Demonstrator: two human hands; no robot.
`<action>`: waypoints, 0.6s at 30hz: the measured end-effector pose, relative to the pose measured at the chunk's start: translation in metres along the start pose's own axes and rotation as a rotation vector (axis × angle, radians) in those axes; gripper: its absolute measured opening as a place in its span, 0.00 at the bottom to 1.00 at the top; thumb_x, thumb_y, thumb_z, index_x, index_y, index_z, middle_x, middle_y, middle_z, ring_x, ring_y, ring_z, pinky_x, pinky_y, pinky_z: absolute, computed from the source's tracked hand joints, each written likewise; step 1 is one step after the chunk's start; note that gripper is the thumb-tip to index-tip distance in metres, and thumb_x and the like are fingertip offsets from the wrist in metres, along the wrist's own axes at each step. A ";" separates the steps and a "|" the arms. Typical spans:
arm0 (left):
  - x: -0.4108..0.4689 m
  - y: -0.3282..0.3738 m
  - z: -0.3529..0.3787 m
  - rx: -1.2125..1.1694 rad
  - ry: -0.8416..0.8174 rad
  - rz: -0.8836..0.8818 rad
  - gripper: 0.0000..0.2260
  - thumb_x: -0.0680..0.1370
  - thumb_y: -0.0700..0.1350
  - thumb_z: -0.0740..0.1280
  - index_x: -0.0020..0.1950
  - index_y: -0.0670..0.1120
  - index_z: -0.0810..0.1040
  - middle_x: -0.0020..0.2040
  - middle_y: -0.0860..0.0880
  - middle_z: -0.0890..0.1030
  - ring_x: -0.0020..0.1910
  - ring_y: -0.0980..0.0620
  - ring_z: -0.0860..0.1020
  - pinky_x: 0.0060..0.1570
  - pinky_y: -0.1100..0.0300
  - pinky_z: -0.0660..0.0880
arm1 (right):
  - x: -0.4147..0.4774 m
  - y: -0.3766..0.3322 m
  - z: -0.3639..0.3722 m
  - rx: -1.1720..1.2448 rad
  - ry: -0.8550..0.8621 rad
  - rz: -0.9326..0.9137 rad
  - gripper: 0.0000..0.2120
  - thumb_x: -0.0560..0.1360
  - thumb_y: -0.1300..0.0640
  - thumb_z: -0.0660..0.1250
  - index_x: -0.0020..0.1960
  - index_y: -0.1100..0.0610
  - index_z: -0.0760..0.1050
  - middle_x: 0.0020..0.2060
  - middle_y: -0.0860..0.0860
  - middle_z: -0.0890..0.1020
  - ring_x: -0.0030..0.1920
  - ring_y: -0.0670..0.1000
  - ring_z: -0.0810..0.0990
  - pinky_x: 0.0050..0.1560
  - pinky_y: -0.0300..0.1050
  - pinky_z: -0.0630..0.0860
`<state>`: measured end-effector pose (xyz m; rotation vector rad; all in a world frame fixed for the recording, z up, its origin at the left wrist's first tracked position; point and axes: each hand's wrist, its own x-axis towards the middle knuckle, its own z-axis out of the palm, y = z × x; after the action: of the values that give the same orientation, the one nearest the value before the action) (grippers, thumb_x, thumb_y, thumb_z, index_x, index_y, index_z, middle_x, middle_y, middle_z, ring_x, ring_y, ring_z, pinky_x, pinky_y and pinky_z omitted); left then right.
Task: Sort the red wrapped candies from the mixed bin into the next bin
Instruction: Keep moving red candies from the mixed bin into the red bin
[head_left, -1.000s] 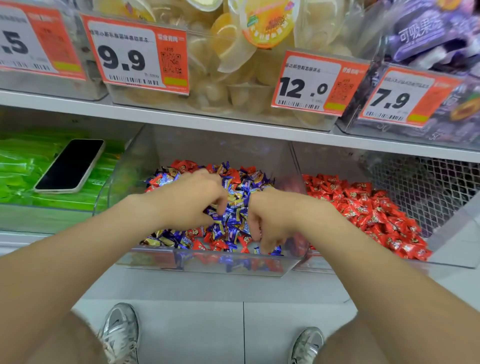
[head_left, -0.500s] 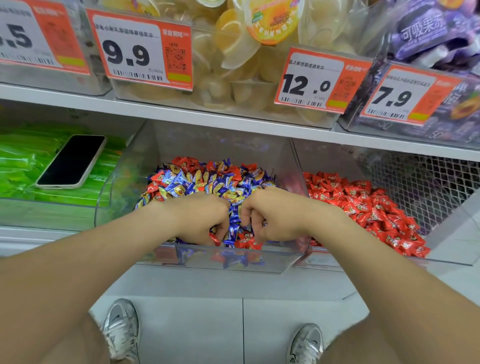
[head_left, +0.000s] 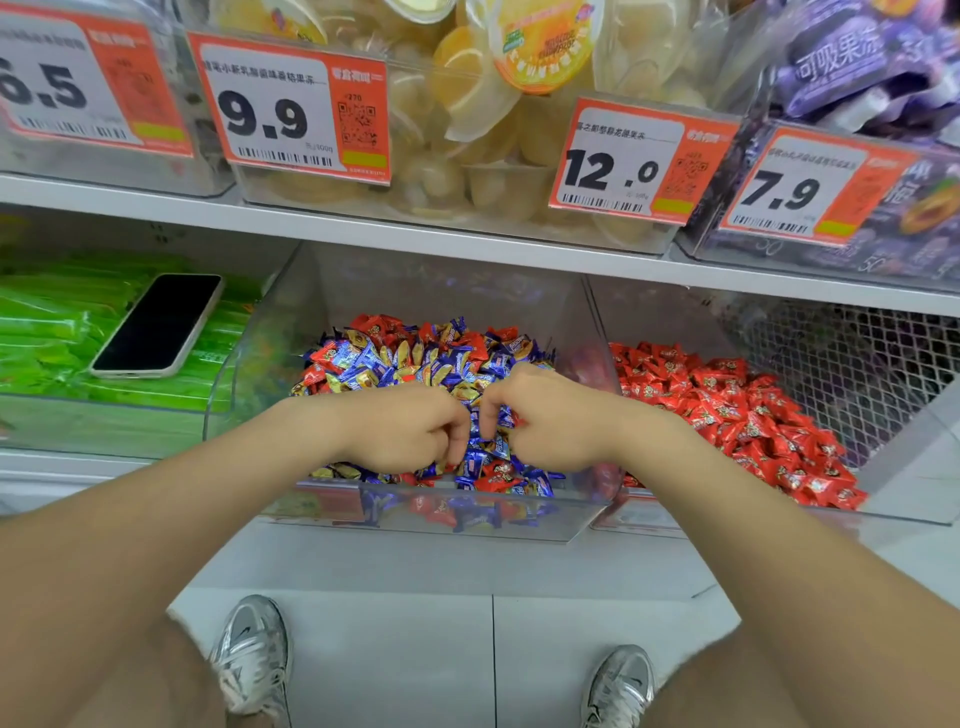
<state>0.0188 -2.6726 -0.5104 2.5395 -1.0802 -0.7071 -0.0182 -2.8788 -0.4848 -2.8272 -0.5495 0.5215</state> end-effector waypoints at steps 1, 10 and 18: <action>0.002 -0.001 0.003 0.040 0.002 0.024 0.08 0.80 0.41 0.64 0.50 0.50 0.82 0.39 0.53 0.80 0.38 0.56 0.76 0.42 0.56 0.74 | 0.002 0.000 0.004 -0.020 -0.019 -0.010 0.14 0.74 0.64 0.66 0.55 0.51 0.82 0.41 0.45 0.72 0.51 0.45 0.72 0.50 0.48 0.75; 0.020 -0.021 0.021 0.234 0.019 0.206 0.18 0.68 0.68 0.77 0.53 0.61 0.87 0.43 0.50 0.80 0.42 0.50 0.78 0.40 0.50 0.78 | 0.017 0.002 0.029 -0.143 -0.058 -0.013 0.10 0.73 0.52 0.80 0.50 0.55 0.85 0.41 0.50 0.83 0.44 0.54 0.82 0.44 0.49 0.80; 0.017 -0.017 0.019 0.145 -0.006 0.202 0.10 0.75 0.57 0.72 0.44 0.53 0.88 0.41 0.47 0.83 0.41 0.46 0.79 0.41 0.52 0.78 | 0.002 0.004 0.005 -0.035 0.082 0.070 0.14 0.74 0.60 0.60 0.44 0.57 0.85 0.39 0.51 0.86 0.40 0.50 0.81 0.48 0.48 0.81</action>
<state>0.0287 -2.6748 -0.5390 2.4972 -1.4128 -0.6031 -0.0169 -2.8810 -0.4912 -2.8947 -0.4494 0.4106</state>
